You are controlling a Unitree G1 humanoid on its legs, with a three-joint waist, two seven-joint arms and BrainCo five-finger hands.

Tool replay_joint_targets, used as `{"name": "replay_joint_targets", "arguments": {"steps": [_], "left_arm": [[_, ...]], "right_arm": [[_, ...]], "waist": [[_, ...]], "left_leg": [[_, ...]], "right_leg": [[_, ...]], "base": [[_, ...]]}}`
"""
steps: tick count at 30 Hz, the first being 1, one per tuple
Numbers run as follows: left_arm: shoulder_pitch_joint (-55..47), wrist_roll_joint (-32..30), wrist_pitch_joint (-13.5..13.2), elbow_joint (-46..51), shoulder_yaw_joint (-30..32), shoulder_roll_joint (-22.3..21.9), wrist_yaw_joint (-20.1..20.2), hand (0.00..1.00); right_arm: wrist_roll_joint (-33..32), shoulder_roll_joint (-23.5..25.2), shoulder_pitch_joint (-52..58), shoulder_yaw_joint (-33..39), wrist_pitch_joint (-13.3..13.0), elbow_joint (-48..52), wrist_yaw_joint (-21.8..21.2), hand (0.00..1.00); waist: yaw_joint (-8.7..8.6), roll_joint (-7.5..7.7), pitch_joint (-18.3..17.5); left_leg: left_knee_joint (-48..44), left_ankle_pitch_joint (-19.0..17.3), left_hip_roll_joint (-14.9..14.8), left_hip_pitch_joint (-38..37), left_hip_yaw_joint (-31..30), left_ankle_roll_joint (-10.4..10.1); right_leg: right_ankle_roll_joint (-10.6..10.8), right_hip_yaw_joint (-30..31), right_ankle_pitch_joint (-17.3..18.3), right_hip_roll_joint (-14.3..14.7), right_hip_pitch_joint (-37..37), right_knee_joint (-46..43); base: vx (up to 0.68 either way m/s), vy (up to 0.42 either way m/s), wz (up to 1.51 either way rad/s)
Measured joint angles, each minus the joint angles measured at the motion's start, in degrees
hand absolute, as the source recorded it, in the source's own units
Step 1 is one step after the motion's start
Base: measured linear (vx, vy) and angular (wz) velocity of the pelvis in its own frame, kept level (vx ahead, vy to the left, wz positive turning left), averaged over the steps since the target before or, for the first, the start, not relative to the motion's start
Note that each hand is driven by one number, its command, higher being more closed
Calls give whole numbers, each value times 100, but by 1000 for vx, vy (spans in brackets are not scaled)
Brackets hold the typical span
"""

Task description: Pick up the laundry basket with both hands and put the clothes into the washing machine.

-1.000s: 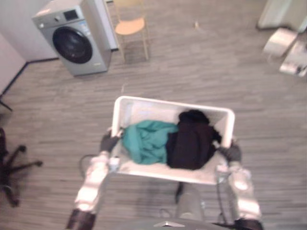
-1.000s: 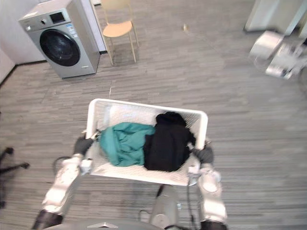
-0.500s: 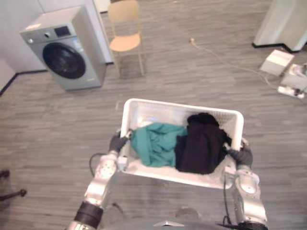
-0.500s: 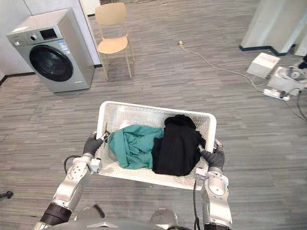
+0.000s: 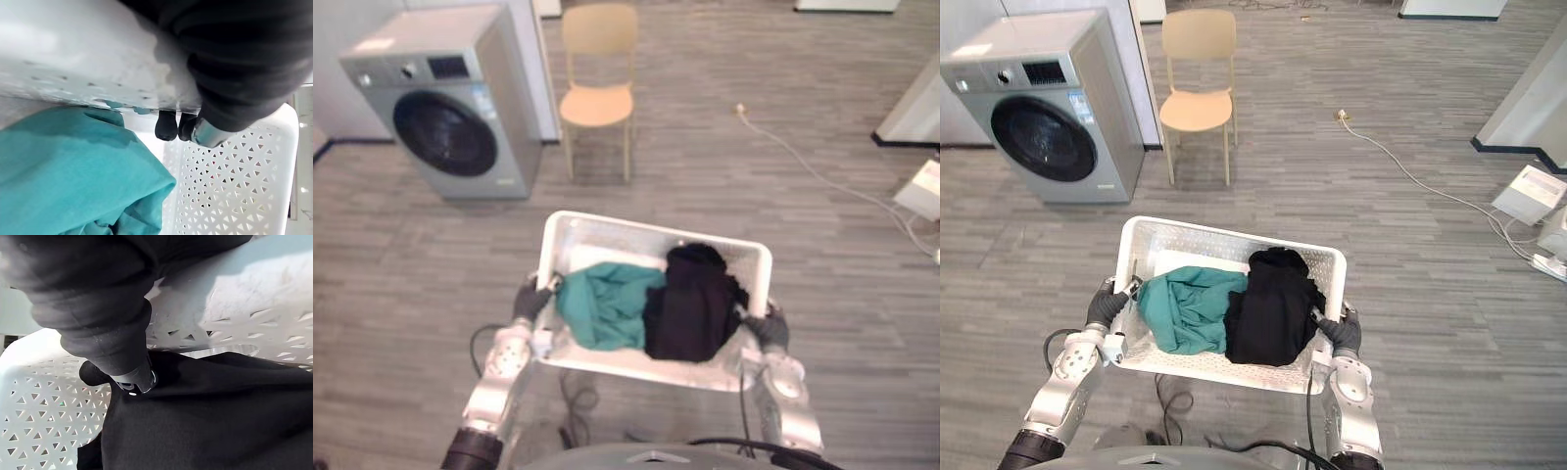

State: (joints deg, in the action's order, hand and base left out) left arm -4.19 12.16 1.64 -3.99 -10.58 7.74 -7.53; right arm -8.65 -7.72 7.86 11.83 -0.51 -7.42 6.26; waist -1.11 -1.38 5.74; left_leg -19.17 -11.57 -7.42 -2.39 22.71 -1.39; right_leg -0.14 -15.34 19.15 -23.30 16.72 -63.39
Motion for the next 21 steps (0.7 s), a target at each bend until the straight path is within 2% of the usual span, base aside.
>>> {"name": "replay_joint_targets", "arguments": {"steps": [1,2,3,4,5,6,7,8,10,11,12,13,14,15,16,18,19,20,21], "left_arm": [[12,-1,-40,153,-19,-1,25,100],[53,-1,-78,221,-38,-1,39,100],[136,-3,-83,269,-67,-2,58,100],[200,-6,-87,162,-99,-51,72,100],[251,-6,-93,-56,-106,-310,62,100],[408,-38,-74,-203,-135,-476,37,100],[492,-77,-74,-262,-217,-488,46,100],[603,-116,-77,-351,-292,-501,49,100],[695,-116,-77,-467,-315,-509,48,100],[694,-115,-79,-537,-301,-506,51,100],[659,-109,-79,-636,-293,-484,52,100],[627,-101,-80,-636,-301,-470,50,100],[597,-81,-80,-635,-305,-466,44,100],[582,-11,-80,-633,-303,-444,41,100],[527,33,-80,-621,-297,-433,43,100],[498,84,-80,-611,-285,-421,45,100],[497,100,-80,-589,-285,-410,46,100],[496,101,-80,-586,-285,-399,47,100],[496,102,-80,-583,-287,-379,48,100]], "right_arm": [[-1,-58,-21,-1,-63,3,-4,100],[-1,-97,-28,0,-75,6,-4,100],[0,-152,-24,2,-76,23,-3,100],[-1,-209,14,-11,-62,26,7,100],[2,-438,-35,6,-38,8,15,100],[6,-550,-81,150,-25,37,32,100],[6,-578,-44,218,-20,37,33,100],[5,-621,12,252,-13,38,49,100],[-1,-614,43,260,-12,84,48,100],[-3,-579,128,261,6,178,48,100],[-7,-528,195,251,23,201,48,100],[-17,-508,213,249,21,207,53,100],[-20,-506,238,249,22,216,61,100],[-18,-500,263,250,23,251,63,100],[-17,-488,351,250,31,435,68,100],[-18,-489,362,250,29,515,68,100],[-28,-478,362,250,30,539,58,100],[-49,-463,361,249,34,540,56,100],[-51,-440,359,249,37,541,51,100]], "waist": [[-91,-111,-4],[-165,-139,-1],[-277,-142,6],[-416,-68,57],[-359,-421,45],[-383,-550,33],[-403,-546,36],[-407,-524,48],[-444,-512,56],[-515,-511,72],[-492,-510,75],[-438,-513,78],[-334,-471,139],[-290,-402,188],[-292,-337,231],[-272,-313,242],[-203,-291,260],[-172,-283,265],[-139,-260,279]], "left_leg": [[268,13,-39,-283,64,-22],[387,-4,-59,-430,83,-53],[518,-111,-100,-634,62,-349],[710,-228,-79,-936,-80,-805],[843,-278,-204,-1054,-169,-855],[806,-175,-161,-1077,-260,-755],[719,-115,-147,-1116,-224,-696],[408,36,-240,-1174,-243,-737],[-807,395,-628,-776,-251,-830],[-1867,1005,-1128,-340,-26,-591],[-2917,1833,-1784,-15,360,255],[-3608,1906,-2078,177,421,481],[-4897,1511,-2402,661,399,623],[-5419,1234,-2398,885,442,653],[-5590,785,-2294,1221,721,691],[-5052,371,-2016,1596,880,555],[-4076,164,-1718,1925,932,380],[-3518,125,-1585,2018,930,298],[-2549,161,-1358,2077,931,148]], "right_leg": [[-43,-27,80,127,536,674],[-29,48,-32,173,891,1407],[33,233,-557,195,1162,2727],[397,471,-2026,334,1041,3432],[402,360,-1827,524,1036,3271],[403,406,-1496,532,1049,2948],[390,405,-1301,492,1042,2720],[285,358,-971,462,951,2373],[227,153,-653,465,658,2267],[209,-88,-504,528,300,2401],[127,-268,-417,734,-119,2647],[75,-327,-357,839,-290,2772],[30,-343,-255,977,-604,2978],[57,-358,-199,983,-840,3123],[109,-396,-167,984,-1210,3445],[125,-411,-159,977,-1493,3791],[180,-411,-127,936,-1746,4054],[227,-421,-100,900,-1853,4132],[330,-457,-61,813,-2027,4244]], "base": [[548,-183,2],[533,-255,25],[663,-354,43],[588,-343,21],[591,-266,-3],[432,-153,-11],[538,-171,9],[465,-208,9],[409,-212,14],[352,-186,32],[341,-167,20],[316,-107,-12],[312,-36,-19],[405,-10,-2],[353,22,16],[361,101,15],[375,149,5],[424,197,0],[478,250,-3]]}}
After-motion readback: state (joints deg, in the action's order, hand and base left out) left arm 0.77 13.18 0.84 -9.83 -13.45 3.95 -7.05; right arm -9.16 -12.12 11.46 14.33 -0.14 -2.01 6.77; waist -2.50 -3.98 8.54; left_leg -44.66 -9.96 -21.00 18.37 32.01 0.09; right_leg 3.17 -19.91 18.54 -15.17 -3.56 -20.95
